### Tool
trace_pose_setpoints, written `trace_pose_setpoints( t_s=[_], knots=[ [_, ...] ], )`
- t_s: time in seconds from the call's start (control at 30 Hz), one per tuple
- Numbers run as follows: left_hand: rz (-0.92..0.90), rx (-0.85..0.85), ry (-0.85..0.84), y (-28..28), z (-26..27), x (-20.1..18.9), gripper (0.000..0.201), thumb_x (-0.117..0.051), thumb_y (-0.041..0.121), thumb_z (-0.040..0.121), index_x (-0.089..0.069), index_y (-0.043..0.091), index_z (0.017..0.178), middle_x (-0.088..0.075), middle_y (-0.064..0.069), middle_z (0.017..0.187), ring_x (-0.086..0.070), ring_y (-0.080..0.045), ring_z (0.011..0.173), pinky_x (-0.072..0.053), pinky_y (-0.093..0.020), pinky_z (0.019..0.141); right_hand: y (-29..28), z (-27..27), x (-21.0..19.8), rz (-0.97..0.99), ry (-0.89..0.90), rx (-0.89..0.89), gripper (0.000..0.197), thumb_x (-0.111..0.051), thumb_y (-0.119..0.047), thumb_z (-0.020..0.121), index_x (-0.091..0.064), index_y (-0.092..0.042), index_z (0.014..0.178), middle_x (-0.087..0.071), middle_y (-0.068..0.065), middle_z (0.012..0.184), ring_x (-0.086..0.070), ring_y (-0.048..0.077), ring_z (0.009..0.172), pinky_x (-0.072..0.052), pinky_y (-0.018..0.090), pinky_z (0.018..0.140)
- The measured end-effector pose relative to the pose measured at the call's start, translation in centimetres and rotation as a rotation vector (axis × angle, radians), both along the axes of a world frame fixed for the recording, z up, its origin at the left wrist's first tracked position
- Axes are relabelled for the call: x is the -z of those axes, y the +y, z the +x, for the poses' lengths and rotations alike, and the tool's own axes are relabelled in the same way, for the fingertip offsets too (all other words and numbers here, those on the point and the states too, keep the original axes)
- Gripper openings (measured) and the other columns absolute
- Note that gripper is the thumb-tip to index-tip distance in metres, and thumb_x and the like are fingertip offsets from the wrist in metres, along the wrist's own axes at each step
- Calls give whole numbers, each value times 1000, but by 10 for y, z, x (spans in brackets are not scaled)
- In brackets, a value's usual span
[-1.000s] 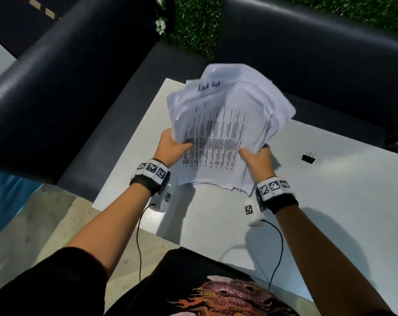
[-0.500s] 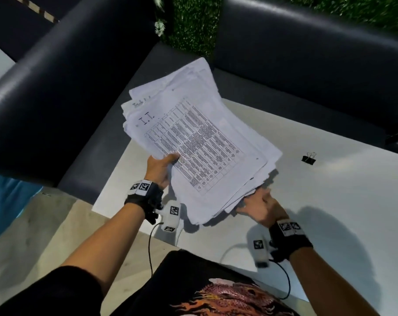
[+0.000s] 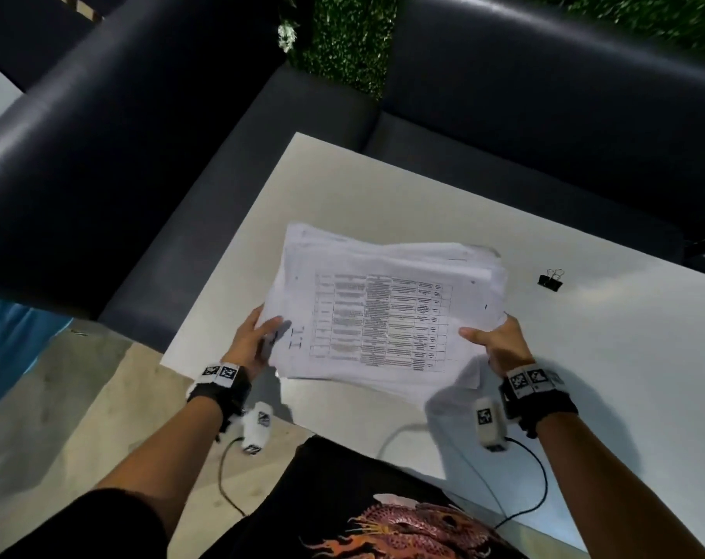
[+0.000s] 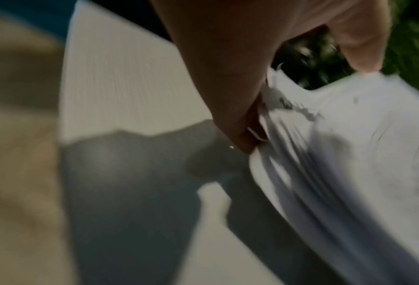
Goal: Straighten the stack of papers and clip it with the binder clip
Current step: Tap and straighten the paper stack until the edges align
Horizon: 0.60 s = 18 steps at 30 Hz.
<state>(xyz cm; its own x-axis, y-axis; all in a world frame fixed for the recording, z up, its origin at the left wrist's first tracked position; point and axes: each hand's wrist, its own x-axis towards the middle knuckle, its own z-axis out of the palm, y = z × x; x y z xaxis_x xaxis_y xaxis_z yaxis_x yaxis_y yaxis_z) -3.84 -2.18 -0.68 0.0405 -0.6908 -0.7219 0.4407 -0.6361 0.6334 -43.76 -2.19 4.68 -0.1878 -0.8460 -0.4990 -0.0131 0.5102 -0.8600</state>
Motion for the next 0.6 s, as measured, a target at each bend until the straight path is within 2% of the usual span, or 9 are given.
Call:
trace_pose_setpoints(
  t_s=[0.07, 0.13, 0.17, 0.27, 0.3, 0.37, 0.43, 0.53, 0.6],
  knots=[
    [-33, 337, -152, -2, 8, -5, 73, -87, 27, 61, -55, 7, 123, -74, -14, 101, -71, -23, 89, -55, -26, 62, -6, 1, -3, -17, -18, -67, 48, -66, 20, 71, -61, -8, 110, -69, -3, 96, -68, 1, 81, -54, 16, 73],
    [-104, 485, -187, -7, 13, -13, 78, -92, 28, 52, -60, 7, 120, -72, -13, 109, -69, -28, 100, -55, -33, 76, -12, 3, -7, -36, -58, -104, 47, -64, 23, 70, -64, -15, 99, -71, -5, 90, -69, 5, 81, -54, 15, 69],
    [-111, 489, -204, -11, 14, -17, 74, -92, 25, 52, -62, 7, 117, -72, -11, 109, -69, -27, 100, -54, -33, 81, -14, 3, -6, -42, -74, -118, 47, -66, 21, 70, -64, -16, 99, -72, -4, 92, -69, 8, 85, -55, 17, 72],
    [-65, 502, -349, -13, 12, -14, 76, -95, 36, 37, -68, 10, 103, -76, -2, 95, -71, -19, 84, -54, -29, 72, -10, 2, 5, 13, -131, -156, 56, -82, -1, 64, -61, -11, 115, -70, 6, 109, -69, 17, 97, -56, 29, 87],
    [-23, 547, -422, -11, 6, -12, 71, -95, 36, 39, -68, 11, 100, -74, -1, 95, -69, -21, 86, -53, -30, 71, -7, 6, 11, 71, -143, -188, 59, -81, -4, 66, -59, -7, 121, -68, 10, 114, -69, 17, 99, -55, 32, 90],
    [101, 626, -607, -7, -10, -5, 53, -91, 31, 56, -63, 9, 96, -67, -1, 94, -61, -24, 85, -49, -30, 69, -2, 21, 23, 171, -90, -226, 48, -72, -1, 78, -56, -2, 123, -64, 16, 122, -69, 18, 96, -54, 35, 91],
    [190, 630, -685, -7, -15, 2, 55, -87, 29, 65, -59, 8, 107, -60, -4, 101, -57, -24, 92, -48, -33, 75, 2, 33, 32, 213, -1, -162, 37, -68, -5, 84, -57, 0, 119, -62, 18, 122, -65, 25, 96, -50, 38, 92],
    [198, 555, -617, -8, -1, 12, 63, -90, 29, 56, -64, 3, 107, -67, -9, 110, -63, -29, 100, -53, -43, 88, 2, 29, 32, 279, 60, -95, 32, -65, -26, 89, -56, -4, 111, -63, 11, 110, -62, 23, 92, -50, 31, 85],
    [177, 497, -597, -3, 3, 14, 53, -87, 20, 63, -65, 0, 107, -68, -13, 110, -63, -28, 97, -53, -42, 87, 3, 23, 33, 342, 174, -236, 32, -60, -31, 92, -60, -3, 107, -65, 10, 97, -61, 21, 78, -49, 24, 70]
  ],
)
